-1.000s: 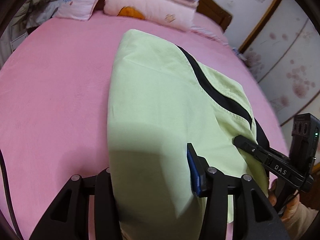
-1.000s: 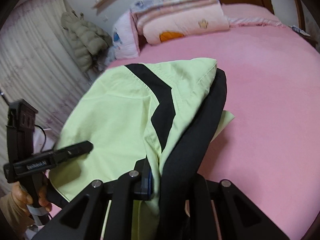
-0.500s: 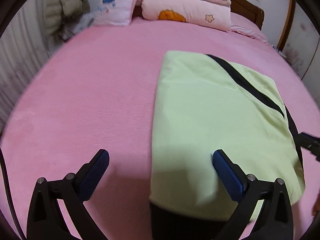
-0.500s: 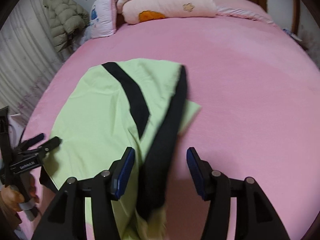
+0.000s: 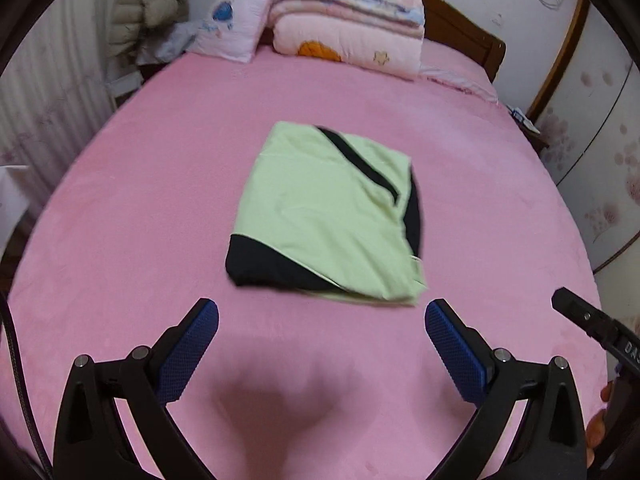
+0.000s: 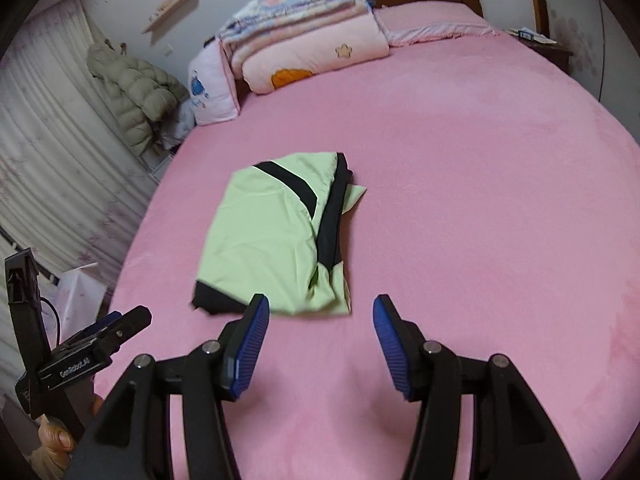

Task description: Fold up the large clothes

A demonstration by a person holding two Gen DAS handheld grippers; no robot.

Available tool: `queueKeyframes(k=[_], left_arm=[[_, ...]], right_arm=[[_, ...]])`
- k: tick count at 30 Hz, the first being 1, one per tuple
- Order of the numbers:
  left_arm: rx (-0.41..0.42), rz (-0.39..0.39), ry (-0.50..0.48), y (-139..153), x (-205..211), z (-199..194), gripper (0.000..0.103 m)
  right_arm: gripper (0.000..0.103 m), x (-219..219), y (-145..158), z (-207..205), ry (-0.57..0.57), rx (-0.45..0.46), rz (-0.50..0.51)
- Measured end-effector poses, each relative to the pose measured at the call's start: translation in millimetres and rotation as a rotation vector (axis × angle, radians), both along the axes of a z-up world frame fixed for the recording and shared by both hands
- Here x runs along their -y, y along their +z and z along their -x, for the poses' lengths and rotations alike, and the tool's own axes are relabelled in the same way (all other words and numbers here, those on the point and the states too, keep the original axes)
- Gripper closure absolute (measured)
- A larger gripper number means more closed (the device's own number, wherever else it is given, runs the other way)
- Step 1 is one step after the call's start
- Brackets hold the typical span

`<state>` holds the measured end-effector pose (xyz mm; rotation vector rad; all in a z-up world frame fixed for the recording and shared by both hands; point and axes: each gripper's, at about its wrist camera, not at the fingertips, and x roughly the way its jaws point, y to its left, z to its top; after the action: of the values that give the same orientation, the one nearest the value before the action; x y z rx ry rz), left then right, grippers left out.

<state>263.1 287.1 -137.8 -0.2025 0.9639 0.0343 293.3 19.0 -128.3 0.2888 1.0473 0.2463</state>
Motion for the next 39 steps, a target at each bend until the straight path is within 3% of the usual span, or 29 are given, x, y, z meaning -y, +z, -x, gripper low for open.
queueKeyframes(k=[2, 7, 13, 18, 26, 32, 39], left_arm=[[0.018, -0.003, 0.015, 27.5, 15.8, 31.9, 0.000], [0.059, -0.003, 0.035, 92.3, 59.0, 113.0, 0.000], [0.095, -0.025, 0.053, 150.8, 109.0, 196.4, 0.000], [0.106, -0.043, 0.055, 173.1, 141.7, 246.1, 0.000], [0.100, -0.056, 0.058, 177.2, 173.9, 304.6, 0.000], [0.111, -0.145, 0.061, 169.8, 196.2, 328.5, 0.000], [0.095, -0.141, 0.024, 168.3, 210.1, 331.4, 0.000]], right_arm=[[0.049, 14.8, 28.8, 25.9, 0.015, 0.020, -0.013], [0.049, 47.0, 107.7, 98.6, 0.084, 0.062, 0.065], [0.048, 85.8, 168.6, 178.7, 0.140, 0.145, 0.103], [0.048, 110.4, 186.2, 223.5, 0.128, 0.174, 0.109], [0.048, 127.7, 186.2, 267.0, 0.099, 0.174, 0.176], [0.048, 130.2, 183.7, 289.0, 0.072, 0.174, 0.212], [0.048, 132.4, 188.2, 296.4, 0.056, 0.181, 0.209]])
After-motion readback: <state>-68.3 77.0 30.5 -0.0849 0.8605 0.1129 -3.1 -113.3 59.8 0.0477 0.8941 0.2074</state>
